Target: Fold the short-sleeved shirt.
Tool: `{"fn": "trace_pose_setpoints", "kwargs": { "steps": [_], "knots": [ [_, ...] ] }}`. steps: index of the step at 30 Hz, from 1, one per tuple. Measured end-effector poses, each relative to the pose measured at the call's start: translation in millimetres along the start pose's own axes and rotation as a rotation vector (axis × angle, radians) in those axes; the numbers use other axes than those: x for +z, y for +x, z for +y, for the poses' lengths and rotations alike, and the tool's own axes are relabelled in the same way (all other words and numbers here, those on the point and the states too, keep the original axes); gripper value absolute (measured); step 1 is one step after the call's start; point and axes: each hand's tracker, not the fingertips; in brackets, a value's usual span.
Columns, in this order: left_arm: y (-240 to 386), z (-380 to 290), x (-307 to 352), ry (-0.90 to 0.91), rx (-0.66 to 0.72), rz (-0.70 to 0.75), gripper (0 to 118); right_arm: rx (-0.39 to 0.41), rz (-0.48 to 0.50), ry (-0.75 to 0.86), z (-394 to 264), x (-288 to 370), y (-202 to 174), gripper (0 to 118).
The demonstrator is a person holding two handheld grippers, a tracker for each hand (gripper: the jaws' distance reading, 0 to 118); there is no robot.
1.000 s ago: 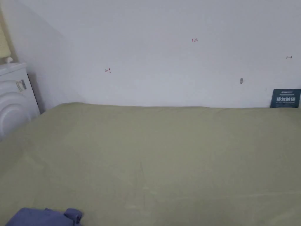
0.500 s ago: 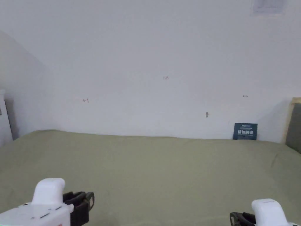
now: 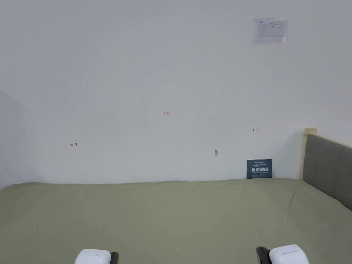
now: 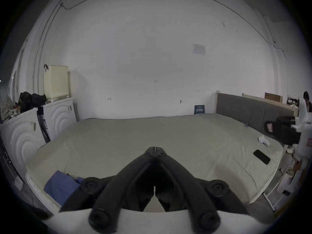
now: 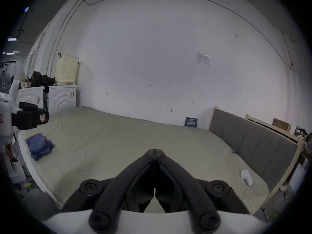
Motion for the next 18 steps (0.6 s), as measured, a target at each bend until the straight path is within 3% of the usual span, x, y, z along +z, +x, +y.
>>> {"fn": "trace_pose_setpoints", "kwargs": {
  "steps": [11, 16, 17, 18],
  "knots": [
    [-18, 38, -13, 0.02, 0.063, 0.029, 0, -0.043, -0.083, 0.005, 27, -24, 26, 0],
    [-23, 68, -18, 0.054, 0.058, 0.062, 16, -0.011, -0.098, 0.035, 50, -36, 30, 1],
    [-24, 74, -19, 0.061, 0.056, 0.064, 23, -0.011, -0.095, 0.042, 52, -39, 31, 7],
    [-25, 79, -19, 0.074, 0.049, 0.062, 43, -0.01, -0.097, 0.047, 55, -42, 32, 35]
  ]
}}
